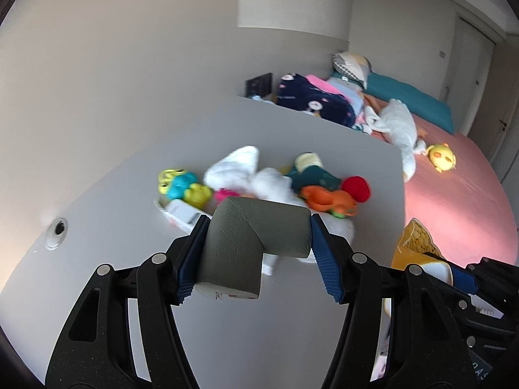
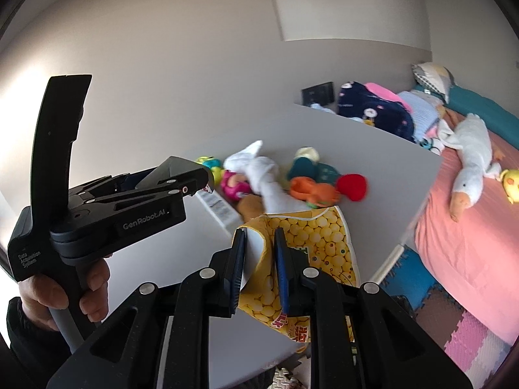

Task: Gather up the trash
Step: 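Carry the grey foam corner to the black bin and open the left gripper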

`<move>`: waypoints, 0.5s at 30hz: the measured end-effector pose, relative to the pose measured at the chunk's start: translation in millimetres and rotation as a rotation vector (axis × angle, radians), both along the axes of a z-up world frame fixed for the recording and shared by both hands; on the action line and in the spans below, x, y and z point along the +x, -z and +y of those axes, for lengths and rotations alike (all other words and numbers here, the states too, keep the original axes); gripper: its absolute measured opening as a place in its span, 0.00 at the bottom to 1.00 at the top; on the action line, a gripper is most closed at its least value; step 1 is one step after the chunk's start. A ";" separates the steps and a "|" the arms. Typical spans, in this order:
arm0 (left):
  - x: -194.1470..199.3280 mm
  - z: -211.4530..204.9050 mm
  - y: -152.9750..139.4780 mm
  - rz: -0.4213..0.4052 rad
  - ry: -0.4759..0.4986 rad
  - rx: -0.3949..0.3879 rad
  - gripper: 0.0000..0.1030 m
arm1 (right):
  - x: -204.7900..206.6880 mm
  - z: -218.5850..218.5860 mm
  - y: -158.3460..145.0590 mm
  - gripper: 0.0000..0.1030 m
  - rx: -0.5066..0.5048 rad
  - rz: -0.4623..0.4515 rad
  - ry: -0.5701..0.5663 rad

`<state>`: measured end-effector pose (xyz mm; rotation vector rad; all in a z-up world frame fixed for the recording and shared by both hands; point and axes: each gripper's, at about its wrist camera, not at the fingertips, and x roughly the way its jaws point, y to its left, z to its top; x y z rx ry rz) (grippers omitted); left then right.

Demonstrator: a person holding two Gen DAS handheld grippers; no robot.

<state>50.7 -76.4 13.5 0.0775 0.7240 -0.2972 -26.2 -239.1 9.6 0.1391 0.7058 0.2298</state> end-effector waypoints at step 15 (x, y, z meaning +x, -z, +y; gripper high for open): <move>-14.3 -79.5 7.0 0.022 0.149 0.021 0.59 | -21.9 -71.2 6.8 0.19 0.023 0.013 0.156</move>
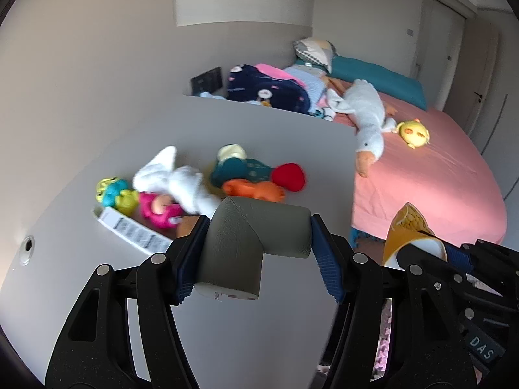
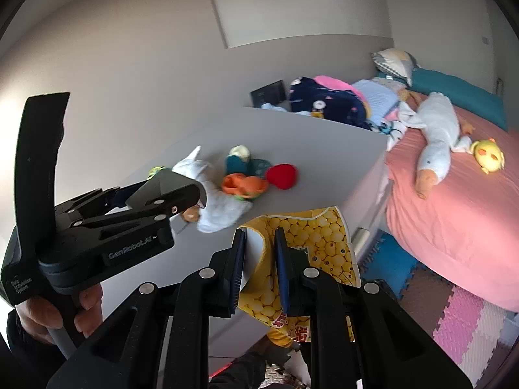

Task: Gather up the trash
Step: 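Carry the grey foam corner to the black bin and open the left gripper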

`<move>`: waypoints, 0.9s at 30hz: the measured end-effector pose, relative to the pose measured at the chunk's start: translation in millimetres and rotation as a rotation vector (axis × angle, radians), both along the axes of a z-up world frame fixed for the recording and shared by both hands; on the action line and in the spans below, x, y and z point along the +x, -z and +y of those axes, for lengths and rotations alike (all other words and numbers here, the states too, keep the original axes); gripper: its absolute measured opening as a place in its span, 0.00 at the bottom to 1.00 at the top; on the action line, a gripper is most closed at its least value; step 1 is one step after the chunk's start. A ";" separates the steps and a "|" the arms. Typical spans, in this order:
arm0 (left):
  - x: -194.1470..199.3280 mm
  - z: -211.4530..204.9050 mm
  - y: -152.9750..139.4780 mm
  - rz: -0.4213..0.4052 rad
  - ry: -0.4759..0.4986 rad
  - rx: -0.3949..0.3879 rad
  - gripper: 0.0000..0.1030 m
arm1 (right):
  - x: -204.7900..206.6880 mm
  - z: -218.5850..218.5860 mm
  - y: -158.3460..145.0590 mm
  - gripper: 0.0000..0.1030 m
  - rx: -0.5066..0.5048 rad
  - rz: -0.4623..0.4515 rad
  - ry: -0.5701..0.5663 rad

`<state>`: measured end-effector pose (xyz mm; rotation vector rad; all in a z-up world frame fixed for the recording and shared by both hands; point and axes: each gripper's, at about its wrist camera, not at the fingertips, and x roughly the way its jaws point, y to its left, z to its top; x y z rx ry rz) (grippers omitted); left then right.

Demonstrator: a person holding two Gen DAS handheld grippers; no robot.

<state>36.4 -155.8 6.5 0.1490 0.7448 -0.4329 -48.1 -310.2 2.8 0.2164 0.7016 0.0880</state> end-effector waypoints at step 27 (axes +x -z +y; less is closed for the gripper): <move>-32.5 -139.2 39.1 0.022 0.295 0.167 0.94 | -37.0 -142.7 25.4 0.61 0.034 0.073 0.472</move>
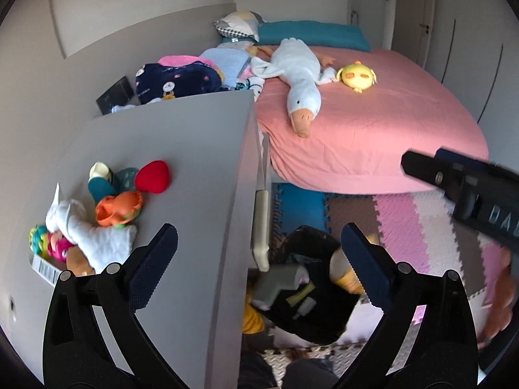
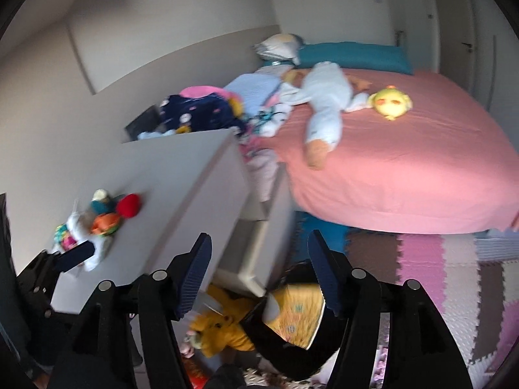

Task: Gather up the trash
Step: 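Carry the grey foam corner to the black bin and open the left gripper, then move the left tool back to the table toward the white printed box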

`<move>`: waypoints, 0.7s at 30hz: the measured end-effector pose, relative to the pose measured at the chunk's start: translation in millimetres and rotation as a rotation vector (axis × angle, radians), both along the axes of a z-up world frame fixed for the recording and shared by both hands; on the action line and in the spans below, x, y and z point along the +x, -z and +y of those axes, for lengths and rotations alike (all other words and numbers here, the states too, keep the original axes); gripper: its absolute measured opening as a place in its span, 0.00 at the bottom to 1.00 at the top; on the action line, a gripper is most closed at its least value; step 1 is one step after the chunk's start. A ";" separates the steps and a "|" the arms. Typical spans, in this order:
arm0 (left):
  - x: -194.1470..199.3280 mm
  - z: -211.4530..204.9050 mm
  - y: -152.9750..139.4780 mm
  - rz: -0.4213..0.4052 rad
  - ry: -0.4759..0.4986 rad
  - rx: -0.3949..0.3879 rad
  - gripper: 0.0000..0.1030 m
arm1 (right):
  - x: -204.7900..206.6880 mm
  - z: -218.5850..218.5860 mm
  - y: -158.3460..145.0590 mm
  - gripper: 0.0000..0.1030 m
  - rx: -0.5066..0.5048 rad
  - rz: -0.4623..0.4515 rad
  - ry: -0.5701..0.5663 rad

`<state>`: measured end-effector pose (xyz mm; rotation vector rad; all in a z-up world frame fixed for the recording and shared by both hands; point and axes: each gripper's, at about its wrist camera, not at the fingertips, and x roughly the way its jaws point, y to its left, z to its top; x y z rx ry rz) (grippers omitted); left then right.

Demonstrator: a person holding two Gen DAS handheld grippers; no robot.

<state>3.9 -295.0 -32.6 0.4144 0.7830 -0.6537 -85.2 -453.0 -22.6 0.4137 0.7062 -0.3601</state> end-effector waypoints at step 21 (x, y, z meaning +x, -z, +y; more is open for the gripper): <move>16.7 43.9 2.2 0.025 -0.093 -0.023 0.94 | 14.9 30.2 0.4 0.62 0.014 -0.002 -0.085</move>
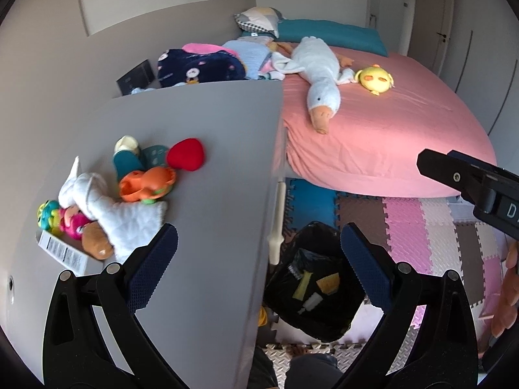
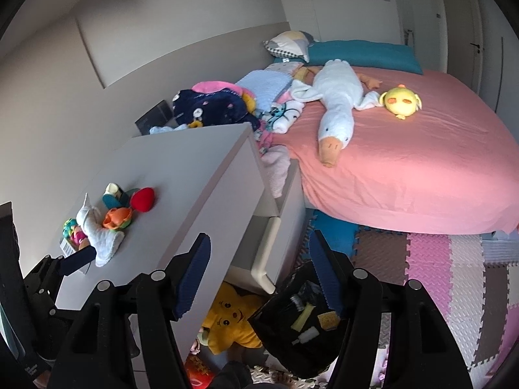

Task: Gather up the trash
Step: 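Move the left tool back to the table toward the white printed box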

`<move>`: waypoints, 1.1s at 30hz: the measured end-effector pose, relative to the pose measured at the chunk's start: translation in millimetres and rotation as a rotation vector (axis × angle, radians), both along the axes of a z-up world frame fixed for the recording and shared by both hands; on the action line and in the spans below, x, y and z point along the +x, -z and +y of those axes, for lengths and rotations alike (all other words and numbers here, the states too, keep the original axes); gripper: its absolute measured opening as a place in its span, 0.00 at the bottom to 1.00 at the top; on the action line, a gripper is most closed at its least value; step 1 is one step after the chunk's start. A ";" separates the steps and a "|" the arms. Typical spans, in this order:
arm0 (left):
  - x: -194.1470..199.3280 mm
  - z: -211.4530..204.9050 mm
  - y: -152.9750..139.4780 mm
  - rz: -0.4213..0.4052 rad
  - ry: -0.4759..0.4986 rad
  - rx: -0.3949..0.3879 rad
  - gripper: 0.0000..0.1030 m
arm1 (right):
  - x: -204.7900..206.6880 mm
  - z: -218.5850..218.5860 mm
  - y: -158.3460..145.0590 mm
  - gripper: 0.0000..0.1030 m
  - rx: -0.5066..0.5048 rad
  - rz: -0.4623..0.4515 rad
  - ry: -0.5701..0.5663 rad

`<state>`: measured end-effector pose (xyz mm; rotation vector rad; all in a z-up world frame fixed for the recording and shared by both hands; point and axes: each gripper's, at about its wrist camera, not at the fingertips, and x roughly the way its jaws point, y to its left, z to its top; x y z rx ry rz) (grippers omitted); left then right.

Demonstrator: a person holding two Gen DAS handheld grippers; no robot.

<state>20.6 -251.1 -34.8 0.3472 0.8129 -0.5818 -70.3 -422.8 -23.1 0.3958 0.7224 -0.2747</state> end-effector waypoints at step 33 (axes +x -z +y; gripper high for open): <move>73.0 163.0 1.2 0.045 -0.401 -0.113 0.94 | 89.2 98.0 14.0 0.67 -0.010 0.034 -0.192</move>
